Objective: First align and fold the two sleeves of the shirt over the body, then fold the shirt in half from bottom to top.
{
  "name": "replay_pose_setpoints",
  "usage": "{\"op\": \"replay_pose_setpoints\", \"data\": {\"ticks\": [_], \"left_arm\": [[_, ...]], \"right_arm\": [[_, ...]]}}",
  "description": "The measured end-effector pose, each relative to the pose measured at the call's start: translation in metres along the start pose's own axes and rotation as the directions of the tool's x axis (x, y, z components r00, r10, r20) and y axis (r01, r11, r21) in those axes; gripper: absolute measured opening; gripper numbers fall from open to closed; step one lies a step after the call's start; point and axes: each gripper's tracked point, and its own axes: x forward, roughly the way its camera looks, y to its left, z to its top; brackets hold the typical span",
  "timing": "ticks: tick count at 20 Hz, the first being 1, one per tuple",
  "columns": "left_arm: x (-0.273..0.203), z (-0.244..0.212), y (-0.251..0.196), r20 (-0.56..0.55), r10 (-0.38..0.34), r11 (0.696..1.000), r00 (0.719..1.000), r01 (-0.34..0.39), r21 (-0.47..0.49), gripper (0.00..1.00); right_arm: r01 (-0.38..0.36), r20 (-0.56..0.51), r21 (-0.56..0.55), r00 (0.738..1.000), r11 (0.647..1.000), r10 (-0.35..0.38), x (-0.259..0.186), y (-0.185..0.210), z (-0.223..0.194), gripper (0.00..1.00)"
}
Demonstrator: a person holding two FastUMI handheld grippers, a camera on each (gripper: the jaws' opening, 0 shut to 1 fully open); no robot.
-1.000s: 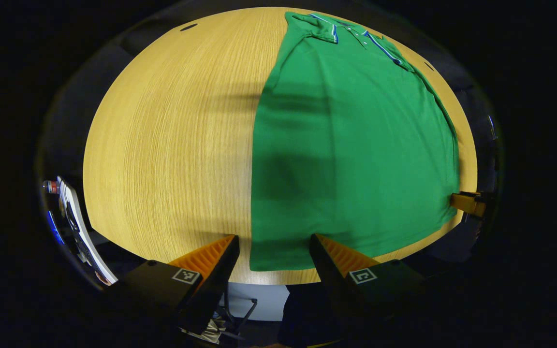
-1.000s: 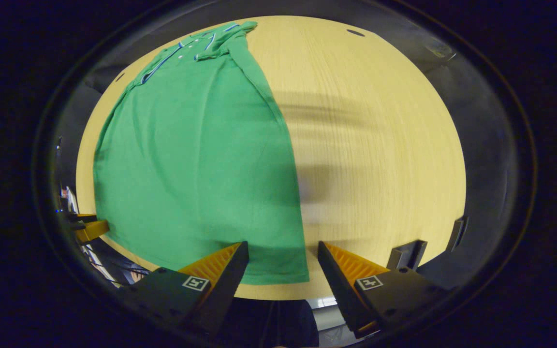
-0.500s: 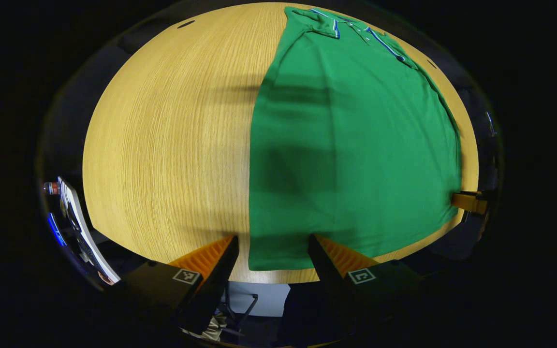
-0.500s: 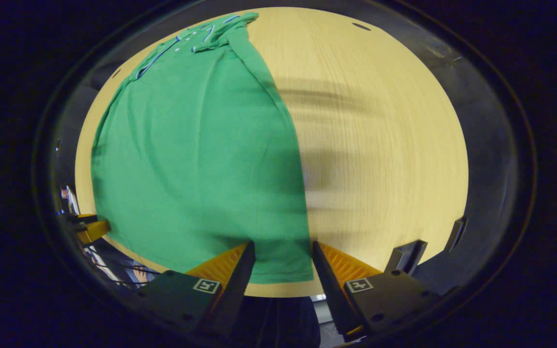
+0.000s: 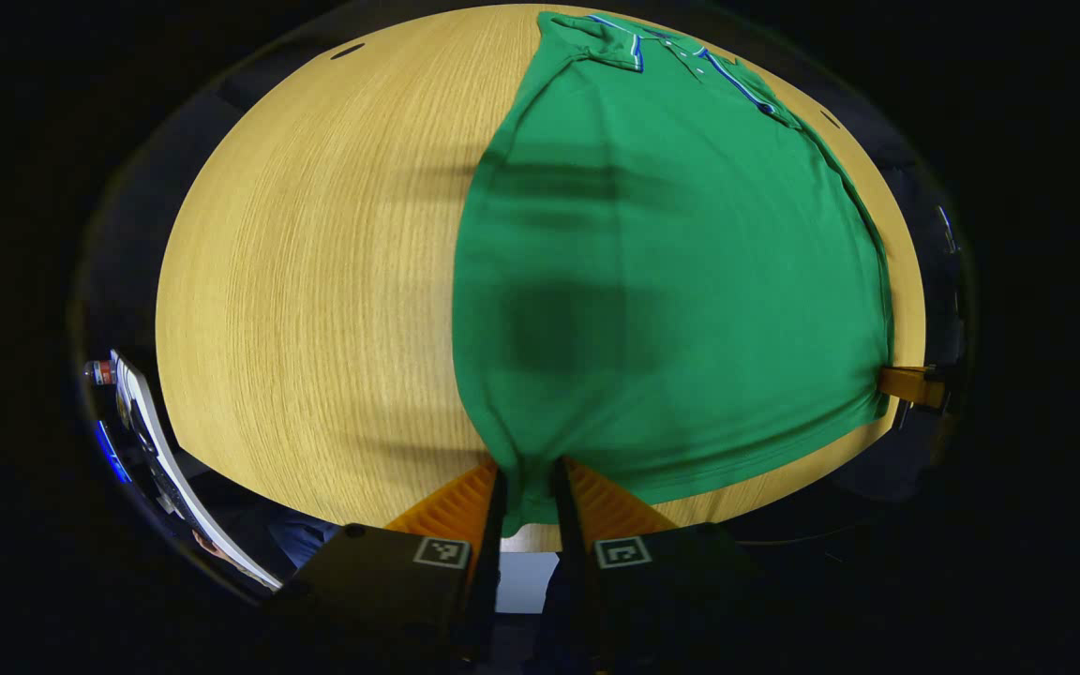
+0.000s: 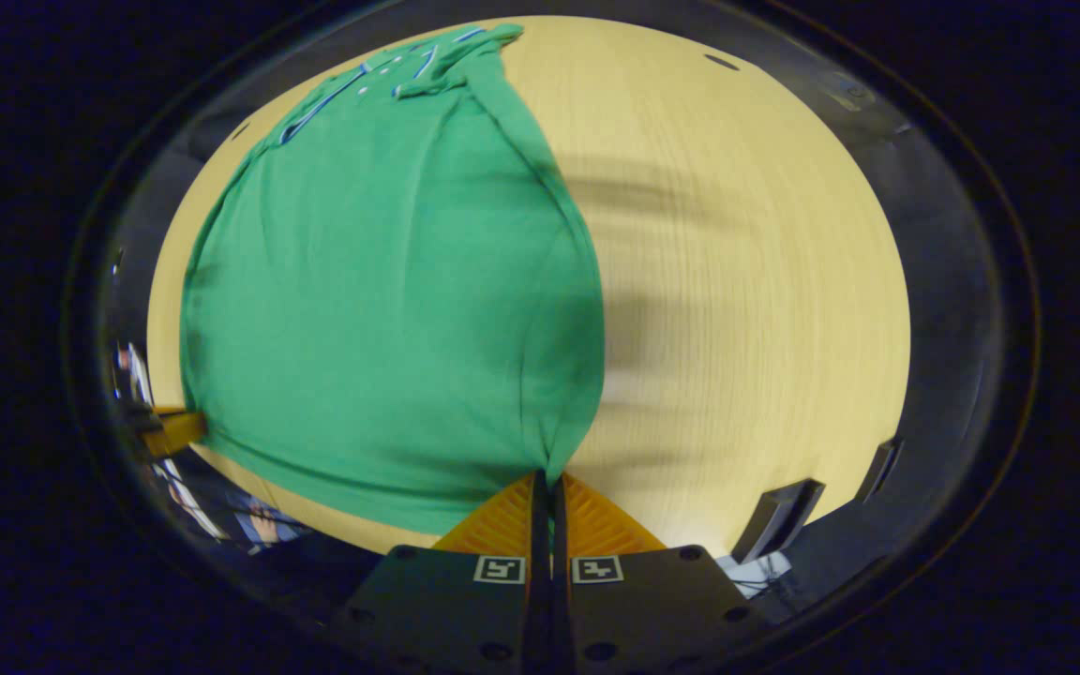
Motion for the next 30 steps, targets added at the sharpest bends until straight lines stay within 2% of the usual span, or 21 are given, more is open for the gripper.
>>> {"op": "replay_pose_setpoints", "data": {"ticks": [1, 2, 3, 4, 8, 14, 16, 18, 21, 23, 24, 30], "left_arm": [[0.001, 0.000, -0.004, 0.002, -0.011, 1.000, 1.000, 0.011, -0.005, 0.28], [0.000, 0.001, -0.005, 0.004, -0.007, 1.000, 1.000, 0.007, -0.016, 0.13], [0.001, 0.002, -0.005, 0.005, -0.003, 1.000, 1.000, 0.003, -0.012, 0.05], [0.002, 0.002, -0.006, 0.004, -0.005, 1.000, 1.000, 0.005, -0.008, 0.03], [0.002, 0.004, -0.006, 0.005, -0.024, 0.999, 1.000, 0.024, -0.028, 0.03], [-0.005, 0.008, -0.012, 0.046, -0.019, 0.999, 0.999, 0.021, -0.046, 0.03], [-0.015, 0.012, -0.011, 0.072, -0.014, 0.999, 0.997, 0.017, -0.036, 0.03], [-0.027, 0.018, -0.011, 0.095, -0.014, 0.999, 0.995, 0.018, -0.042, 0.03], [-0.053, 0.035, -0.010, 0.155, 0.005, 1.000, 0.988, -0.002, -0.022, 0.03], [-0.073, 0.052, -0.013, 0.214, 0.011, 1.000, 0.977, -0.012, 0.000, 0.03], [-0.084, 0.061, -0.013, 0.248, 0.024, 0.999, 0.968, -0.029, 0.016, 0.03], [-0.145, 0.124, -0.019, 0.436, 0.035, 0.999, 0.899, -0.049, 0.021, 0.03]], "right_arm": [[0.001, -0.001, -0.016, 1.000, 1.000, -0.001, 0.002, 0.001, 0.000, 0.04], [0.002, 0.002, -0.036, 1.000, 0.999, -0.002, 0.002, 0.001, 0.000, 0.04], [0.000, 0.003, -0.047, 1.000, 0.999, 0.000, 0.002, 0.001, 0.000, 0.03], [-0.003, 0.004, -0.052, 1.000, 0.999, 0.003, 0.002, 0.001, 0.001, 0.04], [-0.004, 0.016, -0.116, 1.000, 0.993, 0.006, 0.002, 0.002, 0.002, 0.02], [-0.069, 0.014, -0.056, 0.997, 0.996, 0.070, -0.002, 0.004, 0.001, 0.02], [-0.085, 0.037, -0.058, 0.995, 0.995, 0.088, -0.014, 0.006, 0.006, 0.00], [-0.103, 0.071, -0.063, 0.992, 0.993, 0.108, -0.033, 0.009, 0.015, 0.02], [-0.113, 0.138, -0.145, 0.981, 0.983, 0.134, -0.064, 0.016, 0.029, 0.02], [-0.079, 0.189, -0.205, 0.975, 0.976, 0.118, -0.083, 0.016, 0.039, 0.00], [-0.062, 0.217, -0.228, 0.970, 0.972, 0.113, -0.092, 0.016, 0.046, 0.02], [-0.085, 0.329, -0.196, 0.933, 0.977, 0.147, -0.136, 0.029, 0.092, 0.02]]}}
